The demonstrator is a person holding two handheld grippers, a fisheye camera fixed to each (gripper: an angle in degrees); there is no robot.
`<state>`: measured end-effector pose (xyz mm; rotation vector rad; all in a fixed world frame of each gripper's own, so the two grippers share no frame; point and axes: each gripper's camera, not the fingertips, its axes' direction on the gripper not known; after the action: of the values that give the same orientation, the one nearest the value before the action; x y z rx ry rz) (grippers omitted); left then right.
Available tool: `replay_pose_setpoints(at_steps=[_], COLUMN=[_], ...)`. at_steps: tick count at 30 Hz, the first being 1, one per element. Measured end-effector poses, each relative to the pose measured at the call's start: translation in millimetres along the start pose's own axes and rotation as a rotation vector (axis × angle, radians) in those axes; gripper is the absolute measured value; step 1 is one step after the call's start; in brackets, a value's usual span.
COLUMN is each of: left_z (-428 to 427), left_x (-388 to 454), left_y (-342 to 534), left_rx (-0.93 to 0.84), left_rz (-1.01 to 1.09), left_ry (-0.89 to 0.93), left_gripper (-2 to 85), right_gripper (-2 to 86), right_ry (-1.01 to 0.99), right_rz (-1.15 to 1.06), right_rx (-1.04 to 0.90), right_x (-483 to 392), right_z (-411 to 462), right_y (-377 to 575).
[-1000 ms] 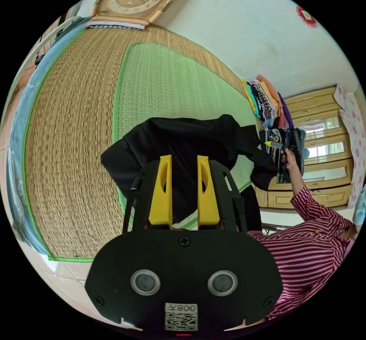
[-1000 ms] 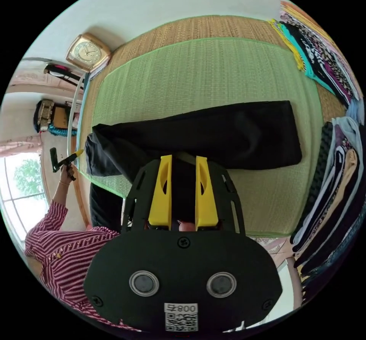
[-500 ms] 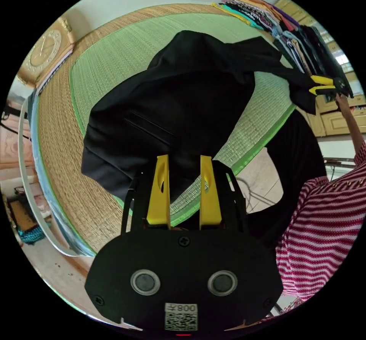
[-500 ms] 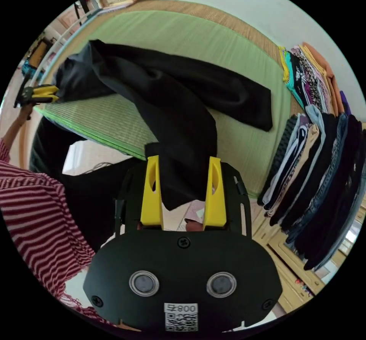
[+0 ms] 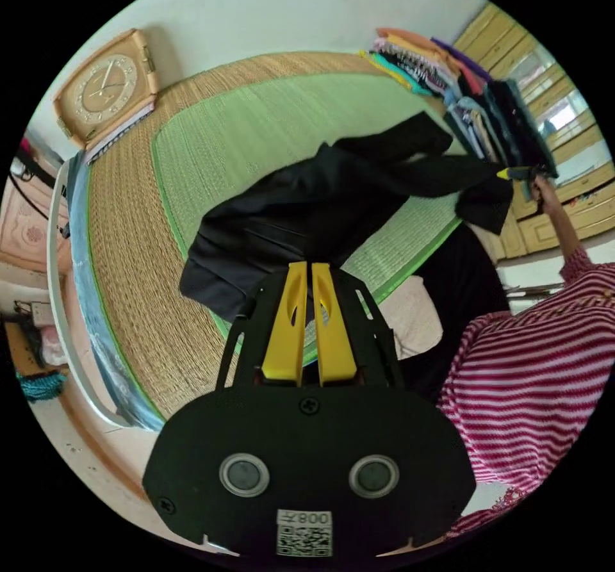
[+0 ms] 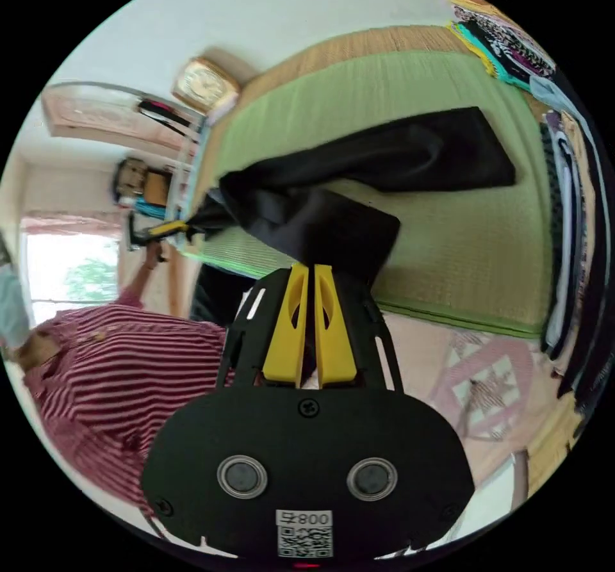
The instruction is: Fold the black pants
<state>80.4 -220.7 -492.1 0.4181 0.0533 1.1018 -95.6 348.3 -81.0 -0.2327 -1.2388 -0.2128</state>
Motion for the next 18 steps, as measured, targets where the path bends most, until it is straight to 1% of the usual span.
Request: replay_pose_setpoints(at_steps=[1, 2, 3, 5, 7, 9, 10, 12, 14, 16, 17, 18], left_z=[-19, -28, -47, -69, -81, -83, -82, -75, -55, -13, -1, 23], left_x=[-9, -15, -29, -56, -99, -126, -138, -145, -144, -131, -127, -119], left_y=[-2, -4, -9, -24, -54, -70, -75, -73, -68, -58, -55, -49], left_rx=[0.060, 0.092, 0.158, 0.238, 0.292, 0.344, 0.365, 0.389, 0.363, 0.224, 0.180, 0.088], left_rz=[-0.010, -0.021, -0.048, -0.112, -0.245, -0.356, -0.429, -0.490, -0.473, -0.413, -0.400, -0.380], left_ry=[0.040, 0.051, 0.070, 0.092, 0.130, 0.142, 0.121, 0.095, 0.153, 0.202, 0.208, 0.216], left_gripper=[1.5, 1.6, 1.7, 2.1, 3.4, 5.0, 6.1, 6.7, 6.9, 7.1, 7.1, 7.2], right_gripper=[1.2, 1.1, 1.1, 1.1, 1.3, 2.1, 2.3, 3.6, 5.1, 6.6, 7.4, 8.1], right_ry=[-0.079, -0.199, -0.275, -0.341, -0.411, -0.494, -0.517, -0.548, -0.575, -0.521, -0.463, -0.413], right_rz=[-0.015, -0.045, -0.076, -0.092, -0.065, 0.074, 0.105, 0.248, 0.324, 0.397, 0.442, 0.480], right_rx=[0.037, 0.099, 0.157, 0.233, 0.296, 0.394, 0.414, 0.491, 0.550, 0.543, 0.516, 0.498], right_x=[1, 4, 6, 15, 38, 93, 108, 163, 199, 231, 250, 268], right_z=[-14, -40, -67, -105, -138, -163, -165, -160, -146, -124, -106, -91], right_y=[0, -4, -13, -38, -79, -135, -146, -167, -165, -158, -150, -141])
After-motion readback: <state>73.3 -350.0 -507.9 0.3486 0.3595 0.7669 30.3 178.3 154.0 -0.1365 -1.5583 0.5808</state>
